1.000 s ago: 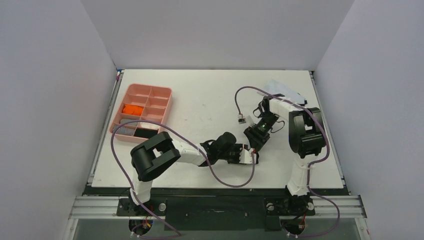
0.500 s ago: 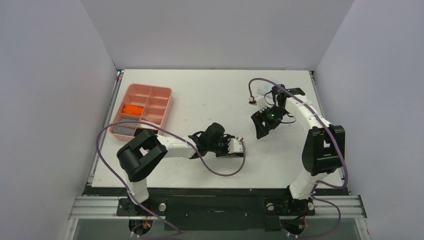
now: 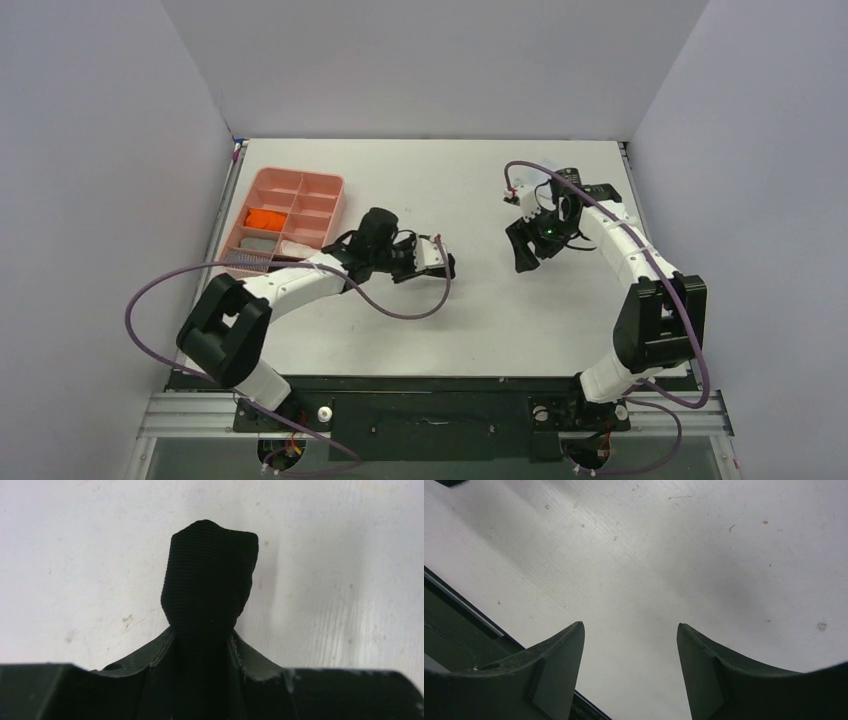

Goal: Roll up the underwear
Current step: Pick up the underwear from the center of the board, then place the underwear in the storage box.

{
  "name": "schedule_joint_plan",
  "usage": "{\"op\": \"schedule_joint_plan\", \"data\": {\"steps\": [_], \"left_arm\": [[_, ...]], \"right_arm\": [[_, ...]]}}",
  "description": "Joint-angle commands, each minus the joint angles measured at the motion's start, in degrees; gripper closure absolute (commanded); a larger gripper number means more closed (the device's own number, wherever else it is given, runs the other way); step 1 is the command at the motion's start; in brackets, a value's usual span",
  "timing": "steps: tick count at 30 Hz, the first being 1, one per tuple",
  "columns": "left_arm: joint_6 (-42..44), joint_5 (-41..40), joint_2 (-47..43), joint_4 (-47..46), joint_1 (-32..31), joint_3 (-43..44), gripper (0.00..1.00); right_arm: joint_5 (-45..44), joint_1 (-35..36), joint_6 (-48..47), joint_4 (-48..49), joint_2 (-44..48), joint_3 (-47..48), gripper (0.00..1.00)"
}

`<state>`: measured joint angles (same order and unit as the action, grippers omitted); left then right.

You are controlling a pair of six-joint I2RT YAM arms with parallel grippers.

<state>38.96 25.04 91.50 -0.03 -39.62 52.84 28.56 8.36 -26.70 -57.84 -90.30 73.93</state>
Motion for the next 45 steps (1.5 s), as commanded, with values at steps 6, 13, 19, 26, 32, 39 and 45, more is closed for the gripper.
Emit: {"op": "schedule_joint_plan", "data": {"steps": [6,13,19,26,32,39,45], "left_arm": [[18.64,14.35,-10.84,21.21,20.51,7.65,1.0],[37.13,23.49,-9.22,27.88,38.34,13.06,1.0],[48.48,27.34,3.18,42.83,48.14,26.51,1.0],[57.02,24.68,10.62,44.69,51.86,30.24,1.0],[64.02,22.29,16.0,48.26,52.45,33.66,1.0],[69.8,22.84,20.58,51.39,52.54,36.75,1.0],[75.76,24.86,23.75,56.73,52.6,38.51,1.0]], "right_arm": [[-1.38,4.93,-0.07,5.37,3.23,-2.3,0.36],[0.8,5.18,0.2,8.68,1.44,-4.23,0.36],[1.16,5.11,0.37,10.32,0.84,-5.87,0.36],[1.14,4.84,0.34,10.84,0.13,-6.56,0.36],[1.15,4.26,0.33,10.81,-0.69,-6.77,0.36],[0.87,3.64,0.18,10.78,-1.14,-7.17,0.36],[1.01,2.71,0.07,10.74,-1.15,-7.23,0.36]]}}
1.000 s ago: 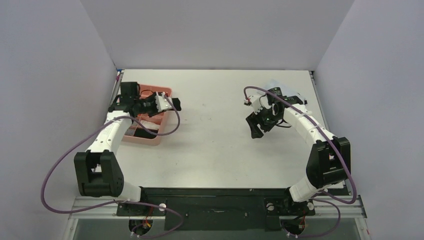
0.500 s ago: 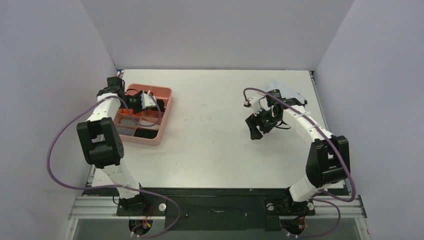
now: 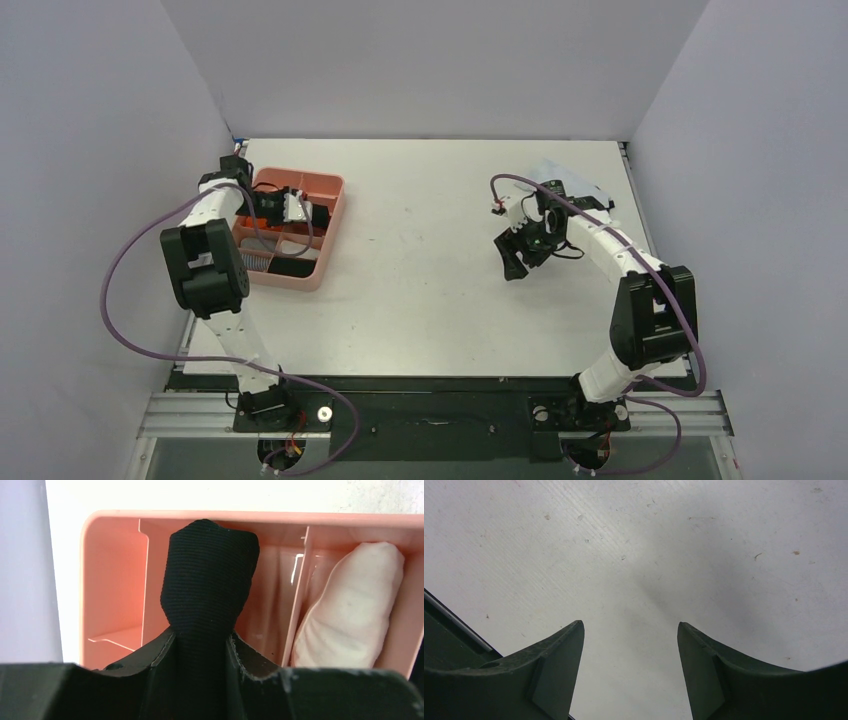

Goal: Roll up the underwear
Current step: Place the underwear in the storage box.

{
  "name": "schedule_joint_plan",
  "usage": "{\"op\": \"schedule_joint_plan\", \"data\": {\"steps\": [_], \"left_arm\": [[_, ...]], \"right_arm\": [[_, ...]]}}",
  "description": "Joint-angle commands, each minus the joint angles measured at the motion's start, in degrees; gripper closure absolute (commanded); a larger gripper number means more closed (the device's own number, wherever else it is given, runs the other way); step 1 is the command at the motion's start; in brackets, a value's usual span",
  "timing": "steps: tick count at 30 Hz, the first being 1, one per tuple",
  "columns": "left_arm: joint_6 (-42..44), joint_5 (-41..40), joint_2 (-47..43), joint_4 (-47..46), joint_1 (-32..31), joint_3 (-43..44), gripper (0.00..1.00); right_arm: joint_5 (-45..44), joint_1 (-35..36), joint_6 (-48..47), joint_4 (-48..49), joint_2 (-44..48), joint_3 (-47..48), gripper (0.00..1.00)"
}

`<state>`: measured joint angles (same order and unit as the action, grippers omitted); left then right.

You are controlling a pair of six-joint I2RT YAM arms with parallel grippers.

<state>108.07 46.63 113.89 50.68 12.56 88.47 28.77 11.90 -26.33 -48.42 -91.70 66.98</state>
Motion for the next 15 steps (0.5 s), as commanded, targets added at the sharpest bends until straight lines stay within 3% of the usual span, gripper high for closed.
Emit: {"op": "schedule_joint_plan", "data": {"steps": [1,15], "left_arm": [[7.36,3.54,1.68,6.83,0.44,2.93,1.0],[12.03,9.12,3.46,15.13,0.18,4.16,1.0]], "right_arm": [[0.82,-0.96,-0.35,1.32,0.06,-0.32,0.36],[0.79,-1.22,-0.39,1.25,-0.99,-0.2,0.36]]}}
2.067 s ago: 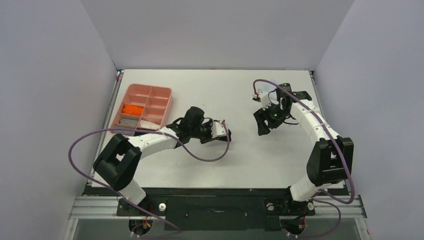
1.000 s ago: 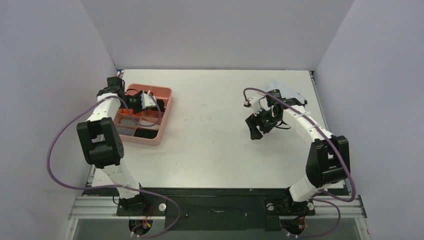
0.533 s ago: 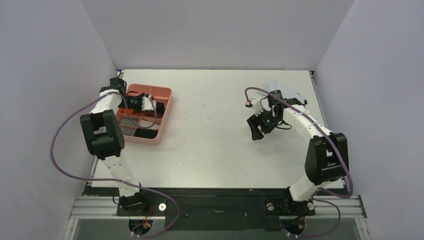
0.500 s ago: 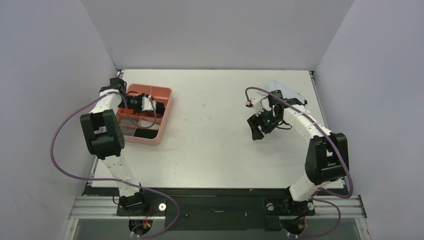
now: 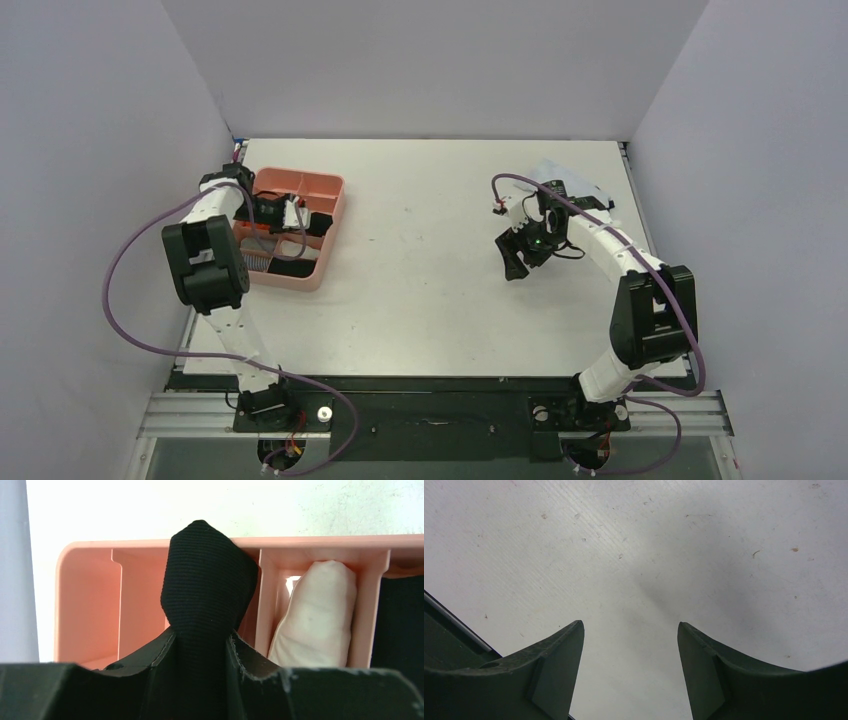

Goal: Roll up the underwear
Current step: Place the underwear in the storage box.

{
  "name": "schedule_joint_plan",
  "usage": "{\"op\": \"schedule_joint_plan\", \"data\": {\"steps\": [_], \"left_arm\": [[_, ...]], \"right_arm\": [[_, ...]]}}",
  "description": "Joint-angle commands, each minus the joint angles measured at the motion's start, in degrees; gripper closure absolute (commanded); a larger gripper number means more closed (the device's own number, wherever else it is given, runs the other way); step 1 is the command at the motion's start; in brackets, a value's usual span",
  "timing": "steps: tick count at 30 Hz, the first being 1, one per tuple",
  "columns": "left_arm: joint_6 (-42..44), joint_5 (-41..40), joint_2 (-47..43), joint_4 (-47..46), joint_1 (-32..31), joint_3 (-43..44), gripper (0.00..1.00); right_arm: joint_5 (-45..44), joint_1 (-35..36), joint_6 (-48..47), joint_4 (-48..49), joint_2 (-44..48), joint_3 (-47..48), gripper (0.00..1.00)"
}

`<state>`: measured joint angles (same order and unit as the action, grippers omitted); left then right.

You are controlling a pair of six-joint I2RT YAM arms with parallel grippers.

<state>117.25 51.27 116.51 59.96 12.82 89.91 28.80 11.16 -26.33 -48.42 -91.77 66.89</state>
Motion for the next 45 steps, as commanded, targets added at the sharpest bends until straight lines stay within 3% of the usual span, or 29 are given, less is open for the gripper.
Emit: {"op": "schedule_joint_plan", "data": {"steps": [1,21,39,45], "left_arm": [[2.83,4.47,1.25,6.15,-0.17,3.01,1.0],[2.32,-0.94,5.79,11.15,-0.02,7.28,1.0],[0.72,-2.72,5.59,10.55,-0.22,9.09,0.44],[0.5,-3.17,5.51,11.55,-0.11,10.71,0.4]], "right_arm": [[0.77,-0.46,-0.39,1.24,-1.06,-0.1,0.36],[0.31,-0.52,-0.31,1.23,-1.54,-0.12,0.36],[-0.03,-0.53,-0.15,1.23,-1.98,-0.07,0.36],[-0.04,-0.61,-0.22,1.23,-1.93,-0.12,0.36]]}}
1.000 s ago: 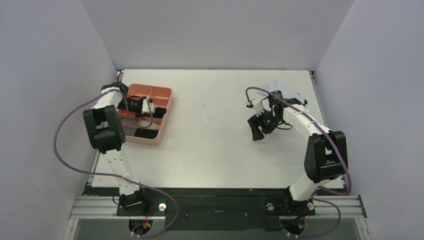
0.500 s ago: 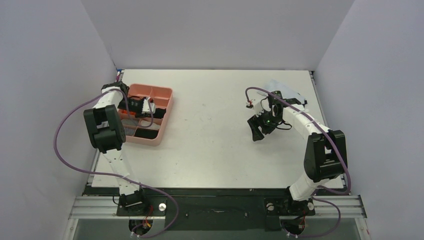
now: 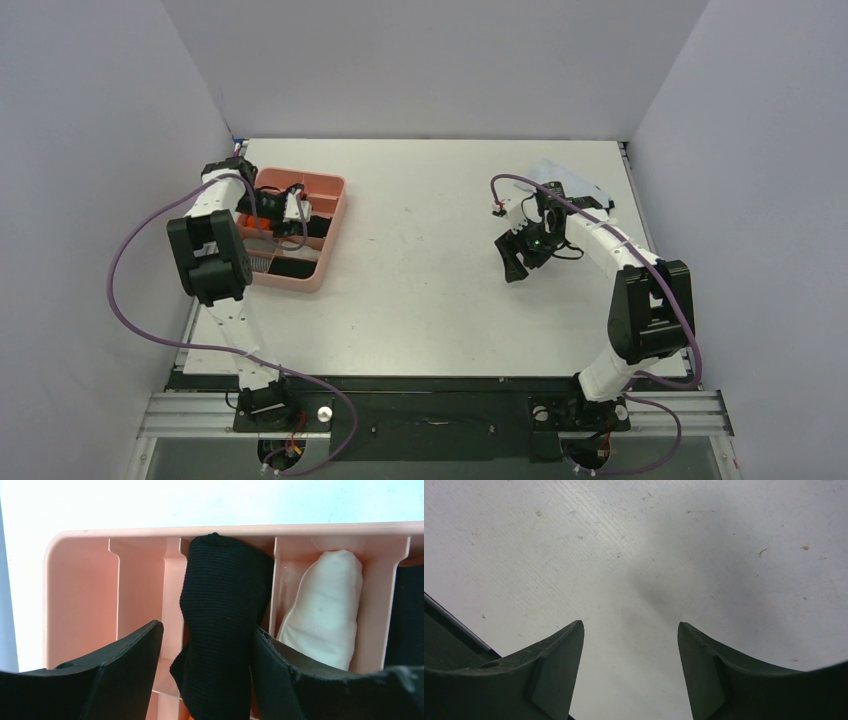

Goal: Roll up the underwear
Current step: Place the underwear in the storage box.

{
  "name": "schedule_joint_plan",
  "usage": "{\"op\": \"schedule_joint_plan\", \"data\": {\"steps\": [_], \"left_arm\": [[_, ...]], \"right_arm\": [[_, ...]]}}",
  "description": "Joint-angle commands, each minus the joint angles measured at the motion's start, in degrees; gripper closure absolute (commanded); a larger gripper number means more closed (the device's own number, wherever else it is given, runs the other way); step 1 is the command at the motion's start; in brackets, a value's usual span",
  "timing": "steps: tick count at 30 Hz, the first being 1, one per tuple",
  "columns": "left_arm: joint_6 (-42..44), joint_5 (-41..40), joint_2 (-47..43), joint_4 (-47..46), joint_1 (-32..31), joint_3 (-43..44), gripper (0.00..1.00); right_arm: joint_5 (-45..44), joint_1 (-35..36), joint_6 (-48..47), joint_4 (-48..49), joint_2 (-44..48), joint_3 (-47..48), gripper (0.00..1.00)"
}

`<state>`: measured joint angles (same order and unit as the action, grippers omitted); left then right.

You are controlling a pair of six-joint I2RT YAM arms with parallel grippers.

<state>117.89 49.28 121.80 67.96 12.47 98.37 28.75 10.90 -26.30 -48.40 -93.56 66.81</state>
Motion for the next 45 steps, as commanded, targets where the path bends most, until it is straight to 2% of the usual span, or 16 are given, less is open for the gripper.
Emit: {"op": "schedule_joint_plan", "data": {"steps": [1,10,17,20,32,40,45], "left_arm": [[-0.17,-1.24,0.21,3.7,0.22,2.68,0.4],[-0.11,-2.28,-0.13,6.26,0.61,5.66,0.38],[0.19,-2.89,-0.79,7.38,1.24,6.38,0.32],[0.71,-2.7,-1.1,8.04,1.8,6.67,0.24],[3.27,-1.88,-3.06,14.04,4.43,8.23,0.21],[3.63,1.65,-4.19,17.23,4.58,10.19,0.23],[2.25,1.85,-2.44,17.86,4.42,13.22,0.35]], "right_arm": [[-0.01,-0.35,-0.24,1.21,-0.13,-0.06,0.36],[0.09,-0.44,-0.32,1.21,-0.22,-0.01,0.36],[0.22,-0.58,-0.33,1.16,-0.26,-0.16,0.36],[0.21,-0.6,-0.35,1.19,-0.33,-0.12,0.35],[0.17,-0.61,-0.41,0.99,-1.42,0.33,0.35],[0.26,-0.6,-0.55,0.79,-1.89,0.61,0.35],[0.36,-0.63,-0.67,0.68,-1.76,0.6,0.35]]}}
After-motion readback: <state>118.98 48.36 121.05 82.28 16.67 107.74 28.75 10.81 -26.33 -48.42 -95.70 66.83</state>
